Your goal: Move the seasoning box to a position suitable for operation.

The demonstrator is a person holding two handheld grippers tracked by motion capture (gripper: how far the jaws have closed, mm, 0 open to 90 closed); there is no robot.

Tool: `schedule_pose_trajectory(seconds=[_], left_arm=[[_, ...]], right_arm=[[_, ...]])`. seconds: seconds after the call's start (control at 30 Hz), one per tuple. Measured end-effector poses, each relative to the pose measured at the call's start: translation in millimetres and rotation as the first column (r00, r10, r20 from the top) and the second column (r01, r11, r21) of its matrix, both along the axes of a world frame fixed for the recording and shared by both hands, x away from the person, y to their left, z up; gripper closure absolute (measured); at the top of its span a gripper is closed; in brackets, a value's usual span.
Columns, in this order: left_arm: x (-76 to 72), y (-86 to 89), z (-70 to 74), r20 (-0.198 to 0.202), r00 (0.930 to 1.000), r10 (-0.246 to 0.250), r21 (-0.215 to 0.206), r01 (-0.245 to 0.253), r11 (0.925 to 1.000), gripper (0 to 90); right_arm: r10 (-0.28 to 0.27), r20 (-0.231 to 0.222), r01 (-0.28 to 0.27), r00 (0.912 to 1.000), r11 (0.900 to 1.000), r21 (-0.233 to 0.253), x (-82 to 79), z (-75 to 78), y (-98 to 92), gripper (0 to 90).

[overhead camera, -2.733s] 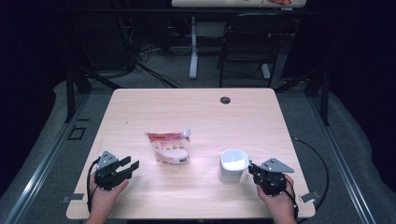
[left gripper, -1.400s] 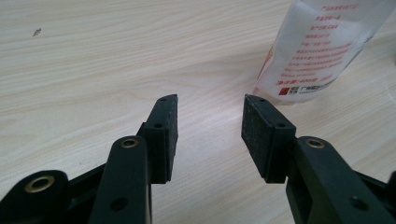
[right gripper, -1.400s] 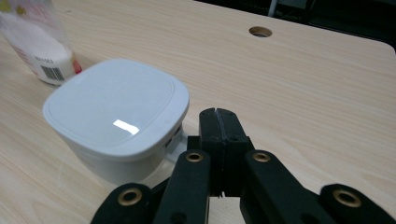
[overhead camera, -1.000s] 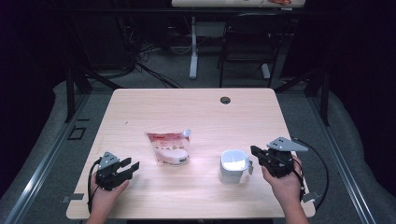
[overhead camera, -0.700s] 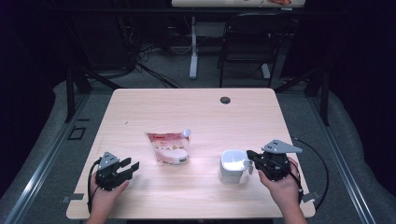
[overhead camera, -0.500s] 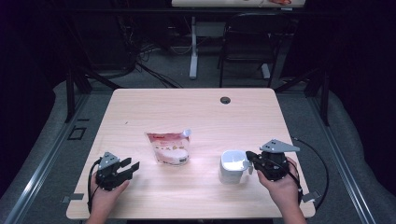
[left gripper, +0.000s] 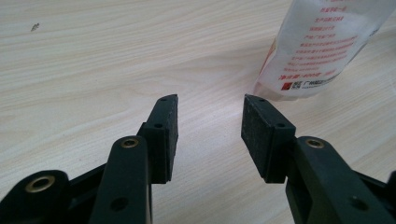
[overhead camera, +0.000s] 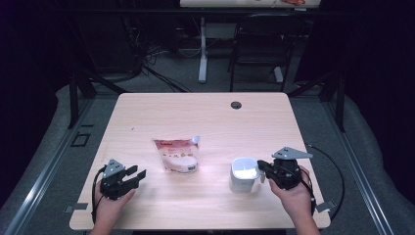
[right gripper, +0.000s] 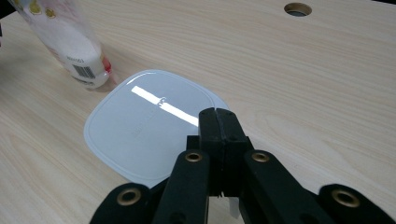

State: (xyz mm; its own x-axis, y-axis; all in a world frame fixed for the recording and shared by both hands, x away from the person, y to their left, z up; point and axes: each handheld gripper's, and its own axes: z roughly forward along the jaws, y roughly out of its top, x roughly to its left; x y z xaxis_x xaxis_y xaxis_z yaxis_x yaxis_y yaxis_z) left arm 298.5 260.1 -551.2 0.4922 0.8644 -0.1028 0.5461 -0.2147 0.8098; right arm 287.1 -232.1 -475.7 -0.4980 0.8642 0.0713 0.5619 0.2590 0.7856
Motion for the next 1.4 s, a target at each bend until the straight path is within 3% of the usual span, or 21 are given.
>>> schedule_pose_trajectory(seconds=[0.33, 0.67, 1.4], left_arm=[[-0.1, -0.1, 0.1, 0.001, 1.0, 0.0, -0.001, 0.0, 1.0, 56.5], [-0.1, -0.1, 0.1, 0.001, 1.0, 0.0, -0.002, 0.0, 1.0, 56.4], [-0.1, -0.1, 0.0, 0.0, 1.0, 0.0, -0.002, 0.0, 1.0, 56.4]], right_arm=[[-0.029, -0.023, 0.03, 0.9993, 0.999, 0.04, 0.7, -0.7, -2.1, 90.0], [-0.063, -0.05, 0.069, 0.9968, 0.99, 0.124, 1.2, -3.8, -6.6, 90.0], [-0.065, -0.089, 0.083, 0.9939, 0.972, 0.219, 2.9, -8.6, -17.0, 90.0]])
